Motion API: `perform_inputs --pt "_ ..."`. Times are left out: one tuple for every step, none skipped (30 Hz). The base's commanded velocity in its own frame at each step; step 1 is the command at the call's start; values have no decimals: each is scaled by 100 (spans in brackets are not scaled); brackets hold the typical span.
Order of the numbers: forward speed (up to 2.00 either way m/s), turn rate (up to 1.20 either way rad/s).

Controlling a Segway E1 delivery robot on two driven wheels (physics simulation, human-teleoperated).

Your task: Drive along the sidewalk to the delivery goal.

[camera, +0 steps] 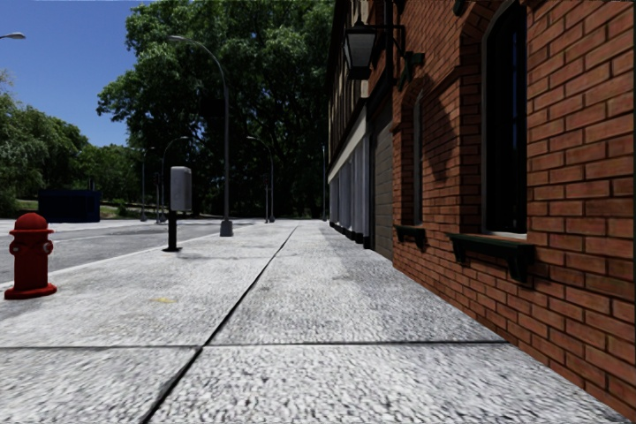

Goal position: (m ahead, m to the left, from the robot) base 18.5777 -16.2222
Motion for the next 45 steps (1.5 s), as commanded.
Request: perform_inputs --pt "200 0" --pt "200 0" --pt "200 0" --pt "200 0" --pt "200 0" --pt "200 0" --pt "200 0" --pt "200 0" --pt "200 0" --pt "200 0" --pt "200 0" --pt "200 0" --pt "200 0" --pt "200 0" --pt "200 0" --pt "200 0" --pt "200 0" --pt "200 0" --pt "200 0" --pt "200 0" --pt "200 0" --pt "200 0" --pt "200 0" --pt "200 0" --pt "200 0" --pt "200 0" --pt "200 0" --pt "200 0" --pt "200 0" --pt "200 0" --pt "200 0" --pt "200 0" --pt "200 0" --pt "200 0" --pt "200 0" --pt "200 0" --pt "200 0" --pt "200 0" --pt "200 0" --pt "200 0" --pt "200 0" --pt "200 0" --pt "200 0" --pt "200 0" --pt "200 0"
